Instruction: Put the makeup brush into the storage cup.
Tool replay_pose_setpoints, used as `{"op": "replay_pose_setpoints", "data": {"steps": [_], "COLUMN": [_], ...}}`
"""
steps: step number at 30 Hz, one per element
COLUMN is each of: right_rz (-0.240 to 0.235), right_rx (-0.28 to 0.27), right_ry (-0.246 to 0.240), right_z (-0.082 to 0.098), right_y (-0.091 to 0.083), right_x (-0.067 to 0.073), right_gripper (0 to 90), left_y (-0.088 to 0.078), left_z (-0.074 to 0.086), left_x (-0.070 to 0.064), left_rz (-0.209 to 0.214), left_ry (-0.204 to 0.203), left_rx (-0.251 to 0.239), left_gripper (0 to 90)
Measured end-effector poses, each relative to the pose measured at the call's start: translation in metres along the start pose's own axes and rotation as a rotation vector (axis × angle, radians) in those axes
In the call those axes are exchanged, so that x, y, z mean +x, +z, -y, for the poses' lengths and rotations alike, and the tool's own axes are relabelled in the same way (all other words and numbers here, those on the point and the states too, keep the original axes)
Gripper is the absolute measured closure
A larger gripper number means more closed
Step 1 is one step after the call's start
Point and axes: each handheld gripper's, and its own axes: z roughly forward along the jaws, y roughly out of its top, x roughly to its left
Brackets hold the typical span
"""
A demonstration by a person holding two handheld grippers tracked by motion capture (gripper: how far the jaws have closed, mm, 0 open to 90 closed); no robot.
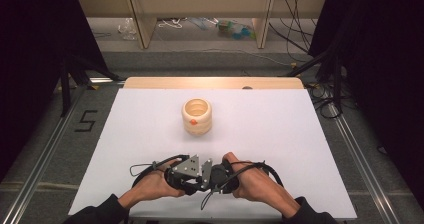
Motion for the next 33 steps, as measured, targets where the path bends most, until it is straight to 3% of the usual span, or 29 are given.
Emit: {"op": "replay_pose_setpoints", "data": {"steps": [14, 15, 18, 19, 20, 21, 22, 24, 25, 26, 27, 28, 29, 33], "right_rz": [0.006, 0.004, 0.033, 0.045, 0.045, 0.068, 0.068, 0.09, 0.134, 0.134, 0.152, 0.172, 0.172, 0.248], "right_rx": [-0.035, -0.038, -0.058, -0.084, -0.084, -0.116, -0.116, -0.176, -0.262, -0.262, -0.298, -0.378, -0.378, -0.483], "right_ry": [-0.009, -0.005, 0.004, 0.013, 0.013, 0.102, 0.102, 0.158, 0.195, 0.195, 0.241, 0.332, 0.332, 0.502], "right_z": [0.003, 0.004, 0.006, 0.009, 0.009, 0.014, 0.014, 0.021, 0.031, 0.031, 0.036, 0.048, 0.048, 0.073], "right_y": [-0.004, -0.005, -0.009, -0.017, -0.017, -0.027, -0.027, -0.037, -0.043, -0.043, -0.046, -0.051, -0.051, -0.058], "right_x": [-0.001, -0.001, -0.002, -0.002, -0.002, 0.0, 0.0, -0.003, -0.007, -0.007, -0.007, -0.009, -0.009, -0.012], "right_gripper": [73.1, 67.1, 65.3, 59.4, 59.4, 48.2, 48.2, 45.6, 38.3, 38.3, 35.9, 32.1, 32.1, 29.0], "left_y": [-0.002, -0.002, -0.004, -0.005, -0.007, -0.007, -0.009, -0.011, -0.015, -0.015, -0.015, -0.016, -0.017, -0.019], "left_z": [0.0, 0.0, 0.0, 0.0, 0.001, 0.001, 0.001, 0.001, 0.001, 0.001, 0.001, 0.001, 0.001, 0.001], "left_x": [0.0, 0.0, 0.003, 0.004, 0.004, 0.005, 0.005, 0.008, 0.011, 0.011, 0.011, 0.011, 0.012, 0.014], "left_rz": [-0.014, -0.018, -0.043, -0.04, -0.04, -0.052, -0.057, -0.078, -0.086, -0.086, -0.098, -0.104, -0.1, -0.123], "left_ry": [-0.001, 0.002, 0.001, -0.005, -0.012, -0.017, -0.026, -0.036, -0.044, -0.044, -0.049, -0.059, -0.062, -0.082], "left_rx": [-0.009, -0.005, -0.008, -0.016, -0.02, -0.034, -0.041, -0.063, -0.071, -0.071, -0.082, -0.091, -0.086, -0.113], "left_gripper": [76.2, 76.2, 76.2, 76.2, 76.2, 76.2, 76.2, 76.2, 76.2, 76.1, 76.1, 76.1, 76.1, 76.1]}}
